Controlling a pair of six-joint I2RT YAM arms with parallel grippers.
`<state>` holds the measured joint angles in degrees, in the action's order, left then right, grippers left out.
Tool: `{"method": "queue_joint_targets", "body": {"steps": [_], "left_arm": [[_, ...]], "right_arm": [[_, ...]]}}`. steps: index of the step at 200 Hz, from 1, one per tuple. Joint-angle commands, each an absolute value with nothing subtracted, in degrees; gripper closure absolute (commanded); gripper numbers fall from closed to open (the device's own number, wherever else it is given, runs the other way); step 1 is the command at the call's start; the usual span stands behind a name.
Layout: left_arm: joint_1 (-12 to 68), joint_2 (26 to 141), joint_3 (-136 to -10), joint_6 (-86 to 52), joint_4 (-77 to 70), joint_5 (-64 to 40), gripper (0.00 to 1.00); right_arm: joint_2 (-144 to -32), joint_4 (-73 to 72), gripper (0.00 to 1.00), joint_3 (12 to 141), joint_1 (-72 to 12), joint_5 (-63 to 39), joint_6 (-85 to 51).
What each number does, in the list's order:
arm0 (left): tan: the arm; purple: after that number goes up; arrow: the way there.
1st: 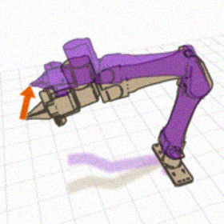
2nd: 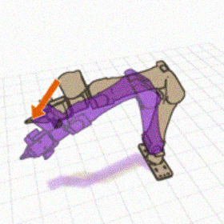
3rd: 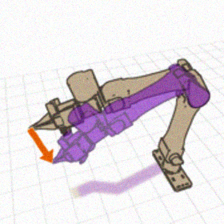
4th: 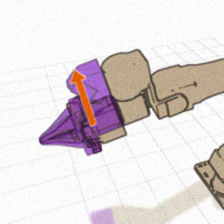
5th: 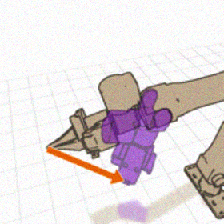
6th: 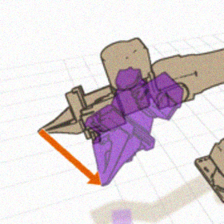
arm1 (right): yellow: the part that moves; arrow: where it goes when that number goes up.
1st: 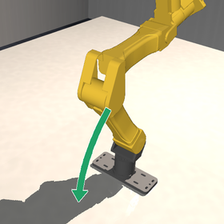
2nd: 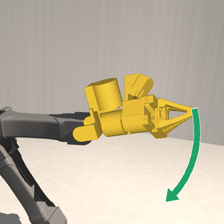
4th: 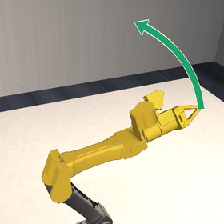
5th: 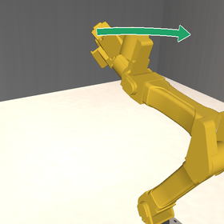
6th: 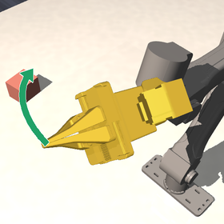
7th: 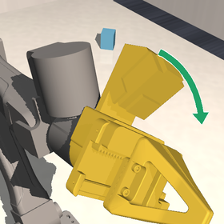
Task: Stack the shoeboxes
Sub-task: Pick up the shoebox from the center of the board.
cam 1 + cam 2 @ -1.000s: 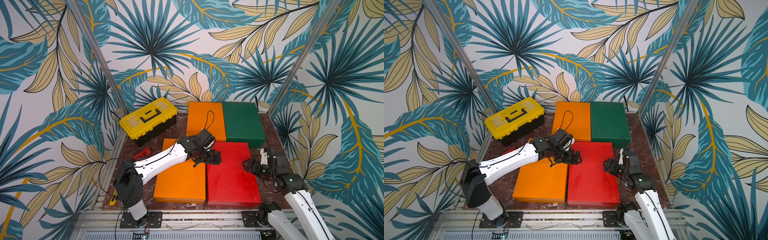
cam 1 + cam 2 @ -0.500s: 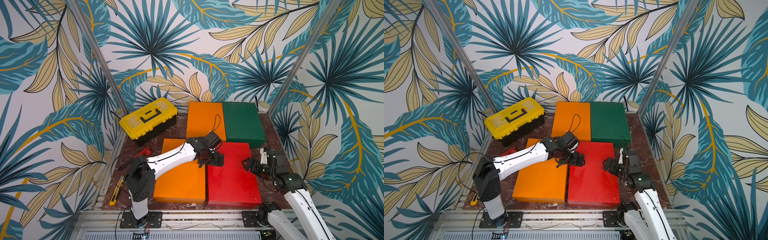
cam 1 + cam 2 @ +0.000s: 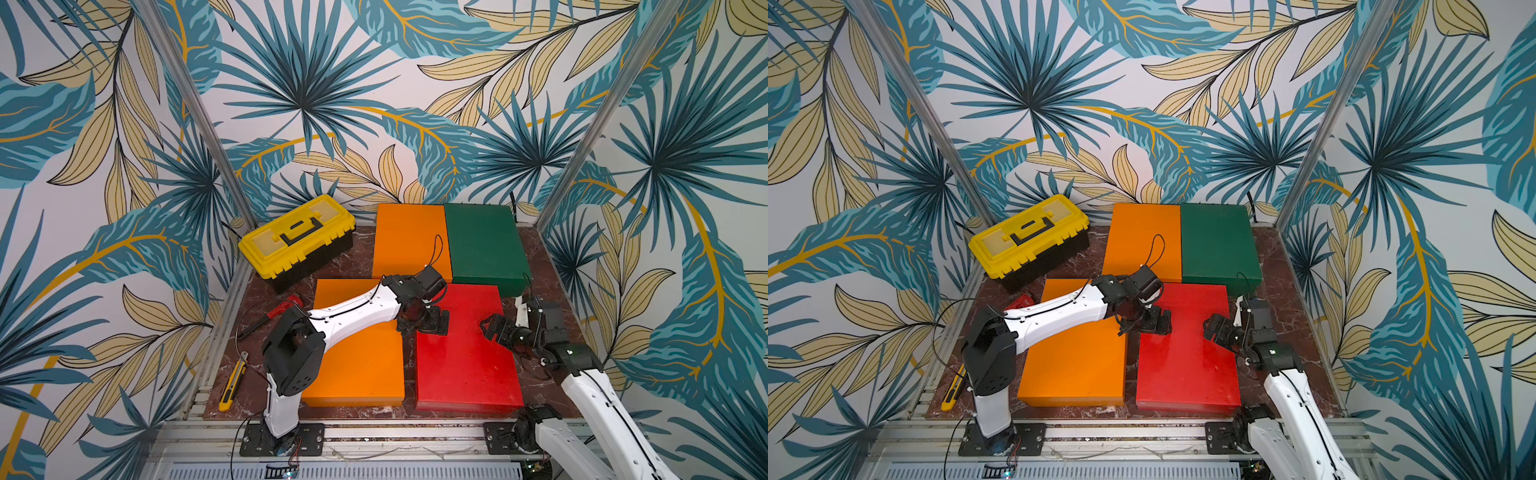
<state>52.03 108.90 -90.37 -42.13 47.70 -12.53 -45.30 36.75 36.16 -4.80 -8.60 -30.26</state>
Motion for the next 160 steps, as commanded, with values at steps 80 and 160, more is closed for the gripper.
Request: {"method": "queue_joint_targets", "body": {"steps": [80, 160], "left_arm": [[53.7, 114.6, -95.3, -43.0, 48.6, -16.5, 0.08], [55.0, 112.9, -98.2, -44.4, 48.6, -17.6, 0.10]], "right_arm": [[-46.1, 29.2, 0.17, 30.3, -4.9, -15.5, -32.2], [-44.4, 29.0, 0.37, 32.4, -4.9, -25.1, -33.0]]}}
